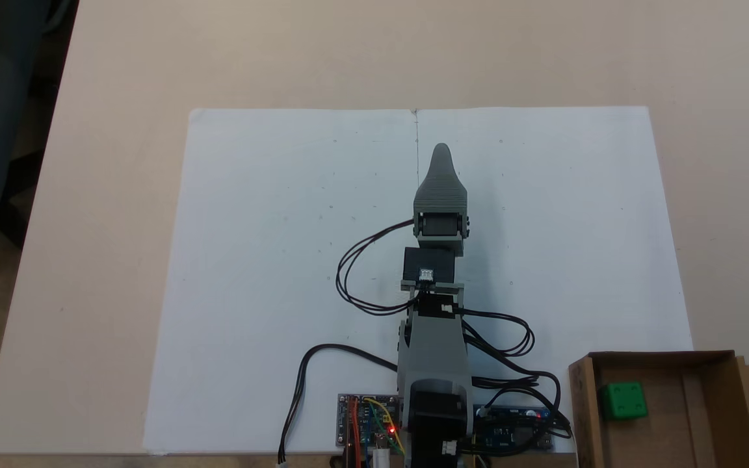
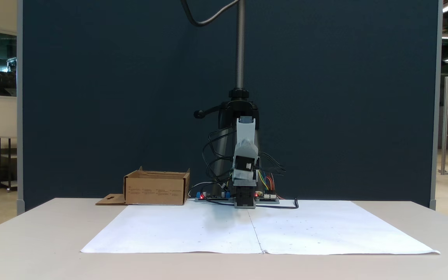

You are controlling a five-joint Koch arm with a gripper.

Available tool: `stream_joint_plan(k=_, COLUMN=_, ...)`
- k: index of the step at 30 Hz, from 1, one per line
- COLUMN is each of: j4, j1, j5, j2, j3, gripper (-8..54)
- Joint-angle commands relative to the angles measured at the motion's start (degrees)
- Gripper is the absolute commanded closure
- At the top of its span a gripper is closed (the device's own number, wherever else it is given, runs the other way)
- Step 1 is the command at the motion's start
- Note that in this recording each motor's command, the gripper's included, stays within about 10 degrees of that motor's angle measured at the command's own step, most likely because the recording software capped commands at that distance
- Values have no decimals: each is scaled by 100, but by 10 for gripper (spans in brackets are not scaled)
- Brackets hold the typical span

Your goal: Grasp a green dice and put it in the bin.

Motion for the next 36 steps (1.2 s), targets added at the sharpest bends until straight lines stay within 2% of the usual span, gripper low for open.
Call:
stream_joint_plan(k=1, j4=-947, j1=53, j5=185, j2=668, j3=378, gripper=3)
stream_joint_plan(k=6, j4=-1626, j1=62, j5=167, j2=668, j3=378, gripper=2)
stream_joint_plan(k=26, j4=-1389, j1=105, j5=193, j2=650, j3=378, gripper=5)
stream_joint_plan(k=36, j4=-1371, j1=-272, j5=624, j2=633, j3=378, gripper=5)
